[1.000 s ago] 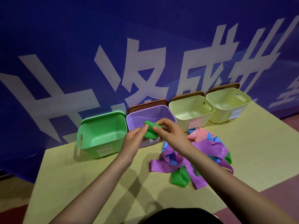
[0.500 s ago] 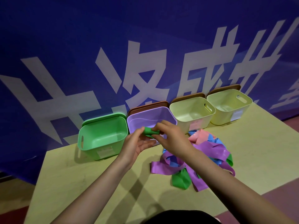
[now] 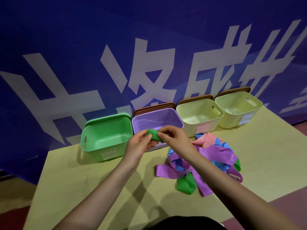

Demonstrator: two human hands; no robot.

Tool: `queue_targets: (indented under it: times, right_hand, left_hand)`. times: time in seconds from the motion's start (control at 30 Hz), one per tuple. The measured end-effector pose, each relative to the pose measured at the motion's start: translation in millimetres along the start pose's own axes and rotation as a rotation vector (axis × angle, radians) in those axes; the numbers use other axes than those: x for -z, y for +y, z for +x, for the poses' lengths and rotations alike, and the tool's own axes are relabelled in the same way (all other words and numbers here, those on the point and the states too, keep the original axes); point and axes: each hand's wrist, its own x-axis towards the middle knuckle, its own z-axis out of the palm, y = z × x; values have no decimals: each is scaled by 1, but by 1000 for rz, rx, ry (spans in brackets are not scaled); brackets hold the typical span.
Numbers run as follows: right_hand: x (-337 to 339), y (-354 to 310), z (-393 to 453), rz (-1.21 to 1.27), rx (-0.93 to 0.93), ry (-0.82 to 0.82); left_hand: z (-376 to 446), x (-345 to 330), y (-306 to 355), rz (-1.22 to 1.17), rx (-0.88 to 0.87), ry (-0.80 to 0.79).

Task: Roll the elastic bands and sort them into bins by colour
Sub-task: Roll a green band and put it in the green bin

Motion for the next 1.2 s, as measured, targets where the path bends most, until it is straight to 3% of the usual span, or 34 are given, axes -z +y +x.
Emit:
queue_targets:
  times: [0.17, 0.4, 0.5, 0.67, 0.9, 1.0, 1.2]
  right_hand:
    - [-7, -6, 1, 180, -49, -34]
    - [-24, -4, 8, 311, -42, 10]
    - [-38, 0, 15, 355, -51, 37]
    - [-58, 3, 34, 309, -55, 17]
    - [-109, 9, 84, 173, -26, -52]
    - [-135, 17, 113, 100, -84, -147]
    - [-190, 29, 174, -27, -244, -440]
  left_hand:
    - [7, 6, 1, -41, -18, 120]
    - [9, 18, 0, 97, -138, 116]
    - [17, 23, -6, -77, -39, 107]
    - [33, 37, -10, -174, 36, 144]
    - [66, 85, -6, -127, 69, 344]
    - [82, 117, -8, -11, 97, 403]
    - [122, 186, -15, 450, 148, 319]
